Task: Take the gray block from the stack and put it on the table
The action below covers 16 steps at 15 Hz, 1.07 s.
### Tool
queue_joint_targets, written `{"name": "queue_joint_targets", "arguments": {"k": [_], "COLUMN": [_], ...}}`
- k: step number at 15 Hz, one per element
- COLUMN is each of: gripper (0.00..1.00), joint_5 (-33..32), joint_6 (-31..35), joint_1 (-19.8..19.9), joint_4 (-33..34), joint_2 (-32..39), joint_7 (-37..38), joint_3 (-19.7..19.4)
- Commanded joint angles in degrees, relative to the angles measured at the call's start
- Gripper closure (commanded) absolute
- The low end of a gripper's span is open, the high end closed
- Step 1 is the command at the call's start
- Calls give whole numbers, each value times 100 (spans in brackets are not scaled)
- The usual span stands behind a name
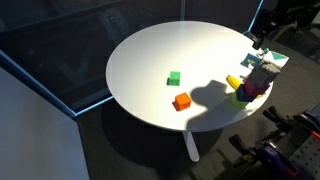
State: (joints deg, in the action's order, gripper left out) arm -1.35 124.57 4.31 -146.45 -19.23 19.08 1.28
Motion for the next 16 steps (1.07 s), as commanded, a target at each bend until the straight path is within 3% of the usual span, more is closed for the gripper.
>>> {"name": "queue_joint_targets", "arguments": {"k": [1, 16], "gripper": [0, 0], "joint_5": [-190, -77], "joint_6": [297, 264], "joint_1": [92, 54], "joint_4": [-258, -335], "joint_2": [-12, 148], "joint_7": [110, 9], "joint_3": [32, -5]}}
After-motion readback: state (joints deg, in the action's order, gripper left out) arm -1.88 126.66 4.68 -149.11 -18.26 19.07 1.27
